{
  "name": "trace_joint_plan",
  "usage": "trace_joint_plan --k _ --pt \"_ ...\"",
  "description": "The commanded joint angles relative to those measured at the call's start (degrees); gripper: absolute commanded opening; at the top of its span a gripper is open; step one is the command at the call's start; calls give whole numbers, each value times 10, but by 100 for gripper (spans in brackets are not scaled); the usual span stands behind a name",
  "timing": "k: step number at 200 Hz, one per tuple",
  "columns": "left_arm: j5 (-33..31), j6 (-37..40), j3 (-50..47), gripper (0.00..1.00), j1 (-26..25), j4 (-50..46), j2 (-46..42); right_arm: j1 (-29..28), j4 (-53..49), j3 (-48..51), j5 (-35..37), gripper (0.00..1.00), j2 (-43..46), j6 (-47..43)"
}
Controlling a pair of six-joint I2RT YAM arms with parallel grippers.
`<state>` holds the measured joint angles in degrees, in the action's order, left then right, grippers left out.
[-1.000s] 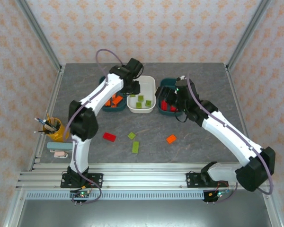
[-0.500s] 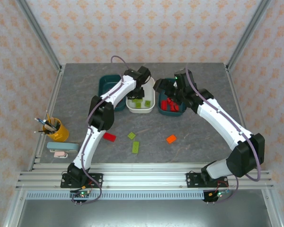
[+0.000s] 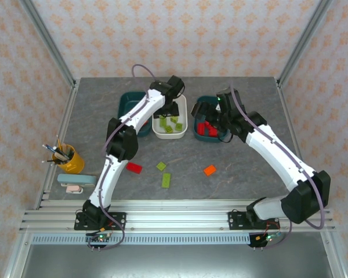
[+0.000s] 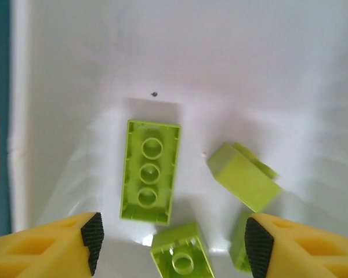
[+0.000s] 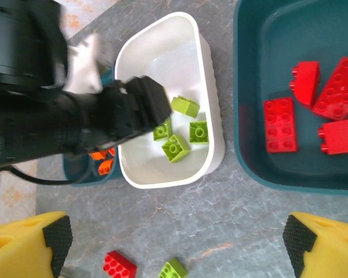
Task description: Sort the legos into containers by color
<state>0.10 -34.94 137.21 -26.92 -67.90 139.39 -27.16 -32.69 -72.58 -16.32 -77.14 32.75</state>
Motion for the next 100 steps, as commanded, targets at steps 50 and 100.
trace_joint_plan --k 50,100 --pt "6 -34 -206 75 -10 57 -336 -74 -133 -18 84 90 34 -90" --pt "-88 -129 -575 79 -11 103 -662 -269 -96 -37 55 84 -79 -208"
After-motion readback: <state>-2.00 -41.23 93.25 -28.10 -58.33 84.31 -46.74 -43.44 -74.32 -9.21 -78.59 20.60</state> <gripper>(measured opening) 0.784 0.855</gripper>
